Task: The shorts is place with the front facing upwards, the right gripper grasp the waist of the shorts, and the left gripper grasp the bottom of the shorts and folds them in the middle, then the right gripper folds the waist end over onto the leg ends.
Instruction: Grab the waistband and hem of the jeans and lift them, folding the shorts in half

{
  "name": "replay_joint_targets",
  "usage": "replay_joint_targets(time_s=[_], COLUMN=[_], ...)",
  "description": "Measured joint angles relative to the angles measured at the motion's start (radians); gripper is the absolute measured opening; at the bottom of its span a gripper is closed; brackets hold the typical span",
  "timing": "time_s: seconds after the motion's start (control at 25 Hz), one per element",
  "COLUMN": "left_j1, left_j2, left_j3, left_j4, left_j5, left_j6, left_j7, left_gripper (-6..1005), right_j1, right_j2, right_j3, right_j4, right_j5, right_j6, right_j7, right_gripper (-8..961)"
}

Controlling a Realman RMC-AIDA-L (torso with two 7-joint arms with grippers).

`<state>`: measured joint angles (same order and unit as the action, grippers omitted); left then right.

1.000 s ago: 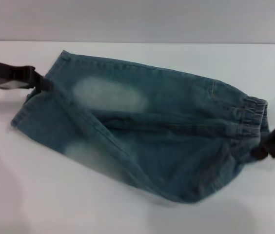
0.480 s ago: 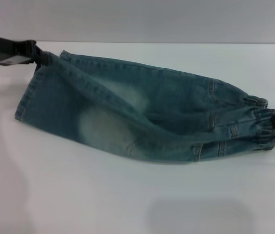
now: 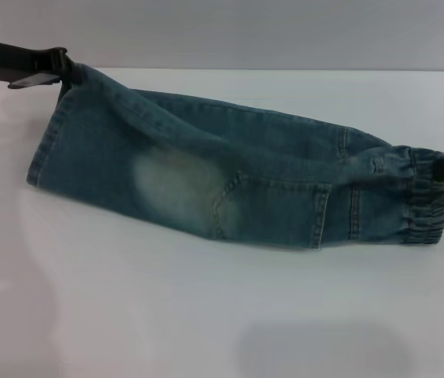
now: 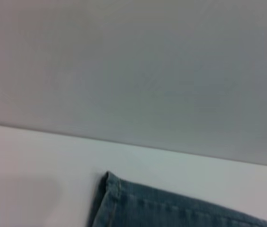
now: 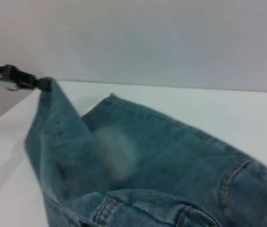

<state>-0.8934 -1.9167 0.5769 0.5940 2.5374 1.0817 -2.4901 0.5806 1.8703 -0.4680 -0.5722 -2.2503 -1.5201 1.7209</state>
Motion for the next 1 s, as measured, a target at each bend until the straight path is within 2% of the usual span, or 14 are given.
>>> replay_joint_targets(time_s=[0.56,0.76,1.0], left_j1=[-0.01,-0.01,-0.01], left_j2=[-0.024,-0.024,-0.025], left_j3=[0.028,0.037,0.095], left_j4=[-0.004,-0.004,-0.007], left_j5=[0.004,0.006,0.006], left_j6=[-0.115,-0.143,-0.181], left_j7=[-0.004,-0.017,-0.043], left_gripper=[182,185,189], right_j1=[0.01,0.004,0.0], right_j2=[0.053,0.061,0.062], right_j3=[0.01,0.011,0.012], right_j4=[0.007,0.009,0.009], right_j5=[0.044,0.063,0.064], right_j6=[0.186,0.218,0.228], right_j7=[-0.003,-0.003,-0.003], right_gripper=[-1,-2,-2])
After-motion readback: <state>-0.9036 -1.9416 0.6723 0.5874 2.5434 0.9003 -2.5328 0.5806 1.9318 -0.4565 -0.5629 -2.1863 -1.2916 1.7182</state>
